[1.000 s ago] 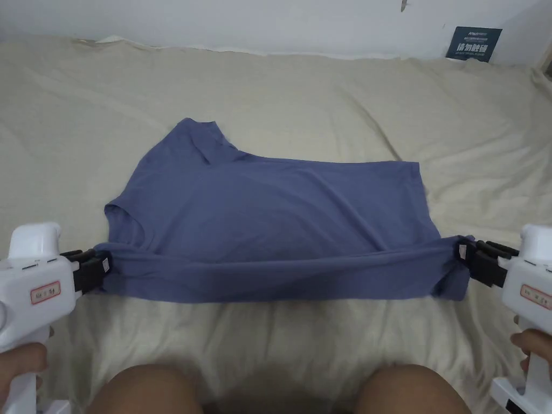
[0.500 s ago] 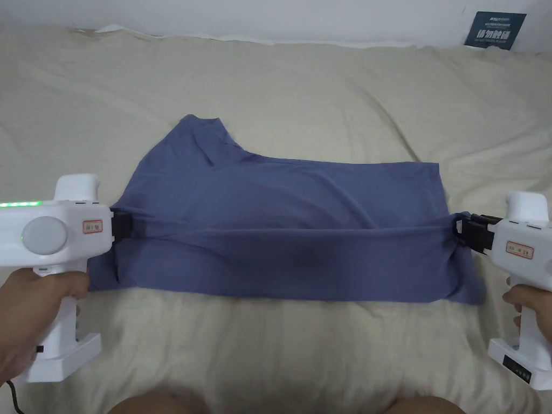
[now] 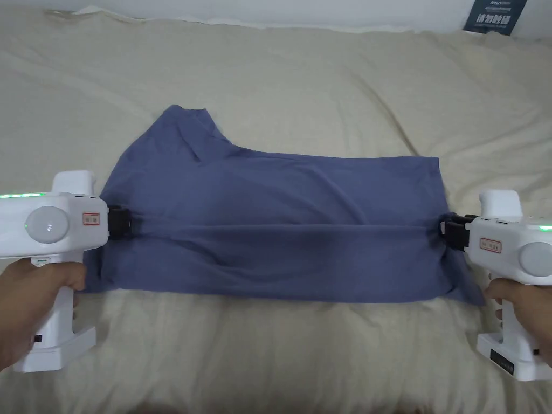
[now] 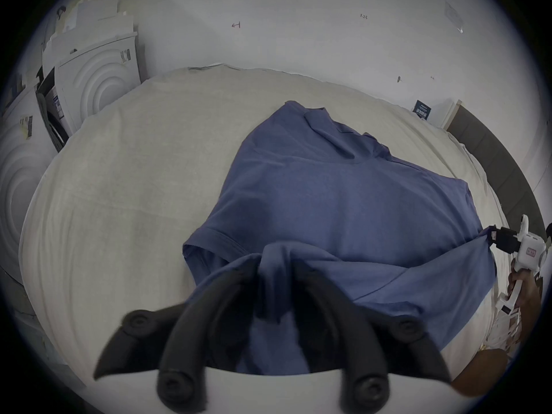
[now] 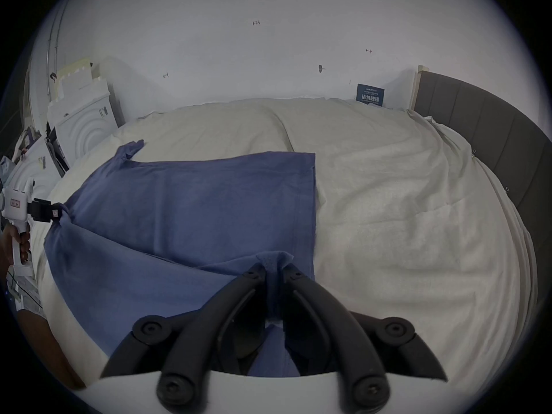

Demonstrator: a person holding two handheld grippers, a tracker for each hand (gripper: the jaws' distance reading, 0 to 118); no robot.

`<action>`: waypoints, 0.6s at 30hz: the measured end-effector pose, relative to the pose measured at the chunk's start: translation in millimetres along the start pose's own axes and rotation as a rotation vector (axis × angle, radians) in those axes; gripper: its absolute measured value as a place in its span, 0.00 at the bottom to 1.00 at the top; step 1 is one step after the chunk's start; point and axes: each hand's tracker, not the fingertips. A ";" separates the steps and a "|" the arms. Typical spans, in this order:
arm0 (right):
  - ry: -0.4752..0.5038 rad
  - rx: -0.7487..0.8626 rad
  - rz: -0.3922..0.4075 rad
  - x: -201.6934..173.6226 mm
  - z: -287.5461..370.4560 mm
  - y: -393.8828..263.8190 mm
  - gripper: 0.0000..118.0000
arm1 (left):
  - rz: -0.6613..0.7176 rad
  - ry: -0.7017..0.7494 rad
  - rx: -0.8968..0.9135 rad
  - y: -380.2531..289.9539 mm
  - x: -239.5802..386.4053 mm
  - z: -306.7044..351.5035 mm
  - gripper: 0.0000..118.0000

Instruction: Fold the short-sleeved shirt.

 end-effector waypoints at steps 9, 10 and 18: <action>0.042 0.067 -0.029 15.7 45.0 14.4 0.86 | 0.008 0.009 0.107 7.1 -24.2 52.7 0.64; 0.051 0.076 -0.014 15.3 57.6 11.8 0.86 | -0.001 0.009 0.125 1.7 -25.8 68.1 0.64; 0.002 0.139 0.093 -9.4 159.1 -89.7 0.00 | -0.070 0.056 0.194 -115.0 -38.7 147.1 0.00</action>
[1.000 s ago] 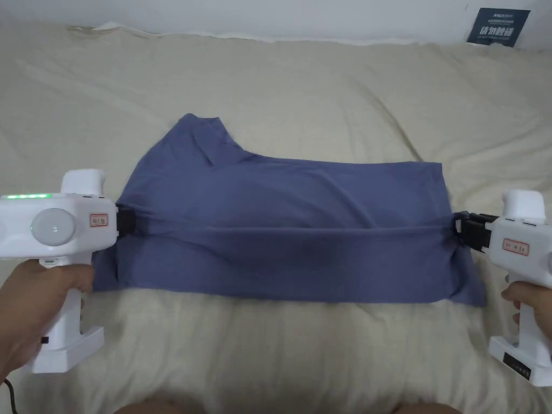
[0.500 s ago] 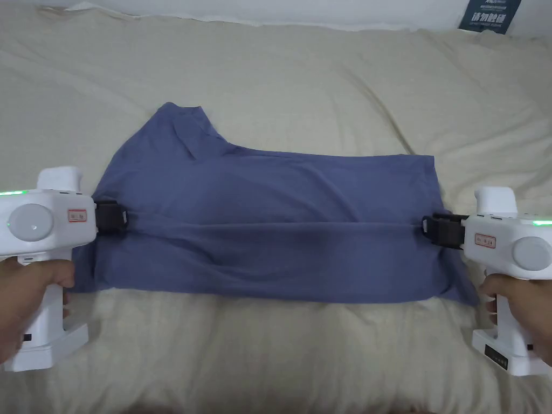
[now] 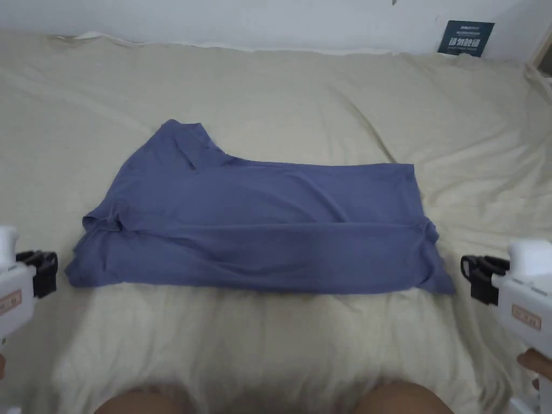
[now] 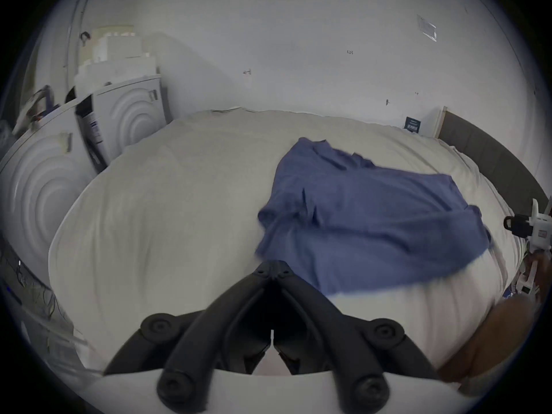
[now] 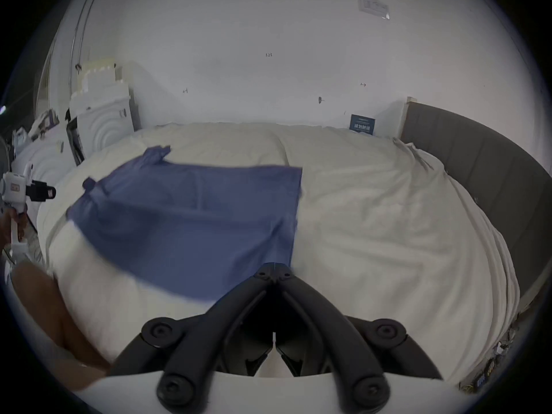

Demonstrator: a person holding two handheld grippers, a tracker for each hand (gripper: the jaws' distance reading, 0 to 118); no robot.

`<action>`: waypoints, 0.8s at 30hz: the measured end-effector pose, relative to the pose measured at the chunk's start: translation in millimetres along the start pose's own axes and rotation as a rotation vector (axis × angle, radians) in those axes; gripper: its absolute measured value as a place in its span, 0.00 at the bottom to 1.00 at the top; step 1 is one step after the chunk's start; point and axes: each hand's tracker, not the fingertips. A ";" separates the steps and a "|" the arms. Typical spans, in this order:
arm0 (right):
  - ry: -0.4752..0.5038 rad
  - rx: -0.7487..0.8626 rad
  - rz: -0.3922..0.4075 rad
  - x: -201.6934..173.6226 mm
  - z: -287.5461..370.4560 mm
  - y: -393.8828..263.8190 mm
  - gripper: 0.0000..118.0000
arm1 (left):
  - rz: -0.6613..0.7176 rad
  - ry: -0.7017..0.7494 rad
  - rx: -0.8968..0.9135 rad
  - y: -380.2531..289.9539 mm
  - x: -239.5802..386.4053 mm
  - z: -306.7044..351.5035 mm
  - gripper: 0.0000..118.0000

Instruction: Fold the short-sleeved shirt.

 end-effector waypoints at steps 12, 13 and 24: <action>0.034 0.018 -0.075 -10.9 37.4 -42.2 0.00 | 0.044 -0.021 -0.065 -69.6 -15.4 43.4 0.00; 0.030 0.037 -0.056 -13.1 35.2 -37.3 0.00 | 0.040 -0.018 -0.059 -66.7 -15.3 43.9 0.00; 0.068 -0.035 -0.034 -10.3 -34.2 0.6 0.54 | 0.045 -0.033 -0.072 -48.8 -14.9 22.9 0.00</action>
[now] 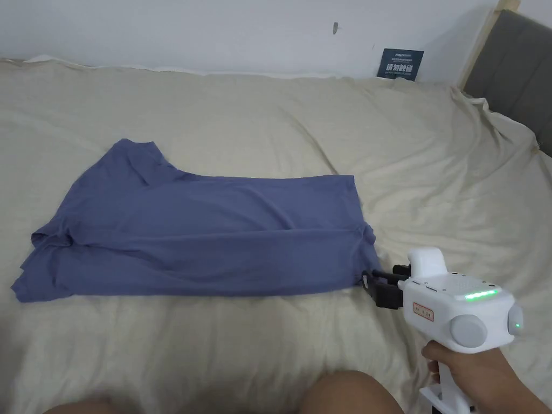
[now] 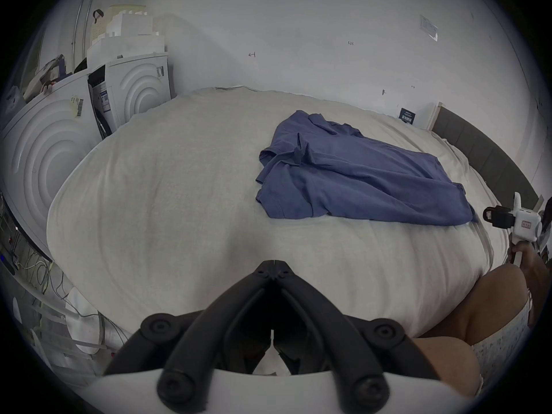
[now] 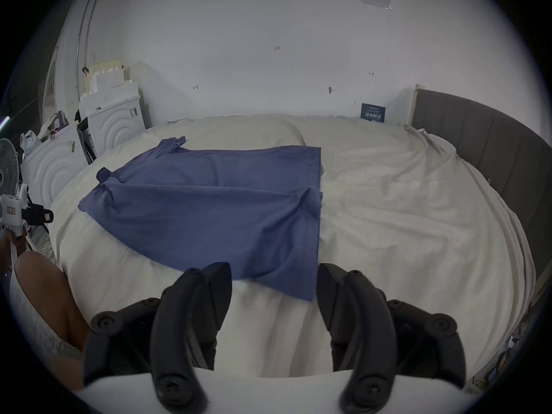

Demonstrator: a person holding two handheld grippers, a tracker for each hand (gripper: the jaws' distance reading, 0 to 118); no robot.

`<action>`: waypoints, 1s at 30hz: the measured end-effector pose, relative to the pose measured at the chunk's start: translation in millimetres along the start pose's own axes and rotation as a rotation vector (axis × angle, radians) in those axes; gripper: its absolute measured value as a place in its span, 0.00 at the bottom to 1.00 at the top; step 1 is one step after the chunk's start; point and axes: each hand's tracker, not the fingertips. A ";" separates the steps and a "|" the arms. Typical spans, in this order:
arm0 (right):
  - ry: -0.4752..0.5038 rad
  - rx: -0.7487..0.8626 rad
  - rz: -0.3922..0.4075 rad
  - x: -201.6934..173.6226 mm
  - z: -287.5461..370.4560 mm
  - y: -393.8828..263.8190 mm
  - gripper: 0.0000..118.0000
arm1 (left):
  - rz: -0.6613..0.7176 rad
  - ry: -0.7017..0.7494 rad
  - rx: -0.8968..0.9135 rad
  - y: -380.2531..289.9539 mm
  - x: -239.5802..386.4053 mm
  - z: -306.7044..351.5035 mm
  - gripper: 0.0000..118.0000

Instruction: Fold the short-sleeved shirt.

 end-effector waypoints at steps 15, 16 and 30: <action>-0.027 -0.125 0.078 13.8 -60.8 10.7 0.54 | 0.000 0.017 -0.034 7.4 4.9 -15.1 0.00; -0.023 -0.148 0.077 14.2 -64.0 10.8 0.54 | 0.003 0.013 -0.036 12.3 1.6 -20.7 0.00; 0.017 -0.194 0.064 7.7 -68.9 17.2 0.09 | -0.039 -0.029 -0.038 27.2 26.3 -41.8 0.00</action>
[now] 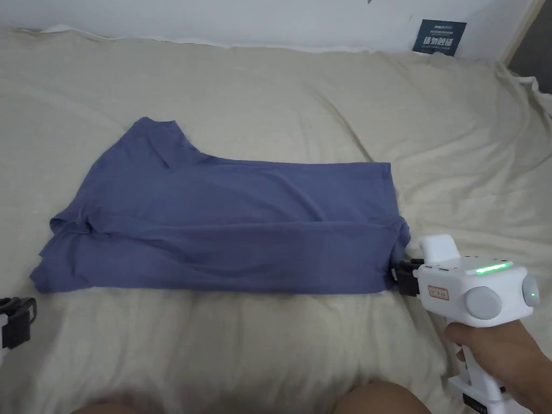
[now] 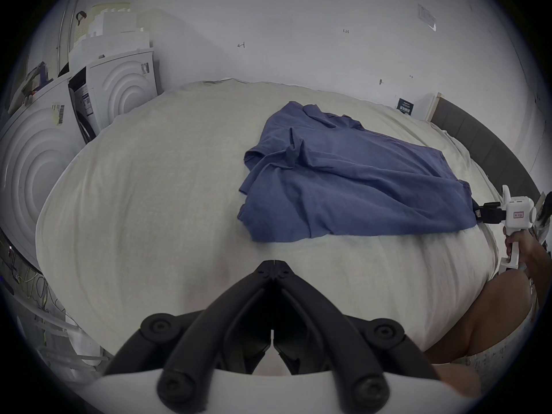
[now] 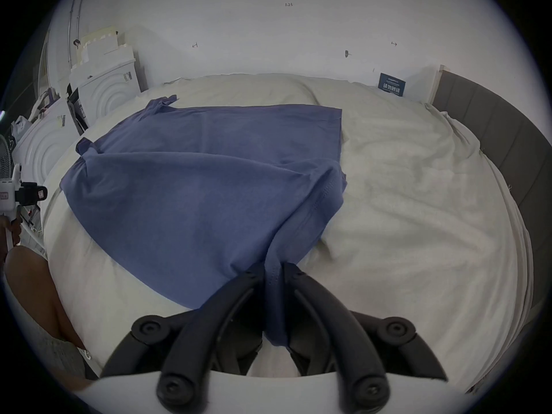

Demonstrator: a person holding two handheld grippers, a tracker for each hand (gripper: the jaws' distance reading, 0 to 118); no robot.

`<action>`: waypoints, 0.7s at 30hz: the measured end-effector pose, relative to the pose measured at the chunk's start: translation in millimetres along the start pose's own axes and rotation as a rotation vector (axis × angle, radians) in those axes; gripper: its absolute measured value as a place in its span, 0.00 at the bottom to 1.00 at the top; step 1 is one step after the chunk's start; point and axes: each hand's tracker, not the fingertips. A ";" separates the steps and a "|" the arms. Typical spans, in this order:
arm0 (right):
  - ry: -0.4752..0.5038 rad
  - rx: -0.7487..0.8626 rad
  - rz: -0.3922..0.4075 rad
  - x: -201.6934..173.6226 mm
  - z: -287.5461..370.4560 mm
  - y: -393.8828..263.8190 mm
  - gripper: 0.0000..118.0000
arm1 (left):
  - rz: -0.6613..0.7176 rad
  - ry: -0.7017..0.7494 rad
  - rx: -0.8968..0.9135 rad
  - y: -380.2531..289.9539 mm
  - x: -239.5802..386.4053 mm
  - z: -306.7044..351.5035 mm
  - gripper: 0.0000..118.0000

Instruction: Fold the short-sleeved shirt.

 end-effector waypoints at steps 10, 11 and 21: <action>0.003 0.019 0.009 1.4 7.6 -1.7 0.06 | -0.047 -0.007 0.021 5.6 1.8 -2.9 0.00; 0.004 0.019 0.009 1.7 7.3 -1.8 0.06 | -0.069 -0.001 0.033 6.4 2.7 -3.4 0.00; 0.004 0.010 0.000 -1.4 7.0 -1.5 0.06 | -0.086 -0.014 0.083 22.6 -1.6 -20.8 0.50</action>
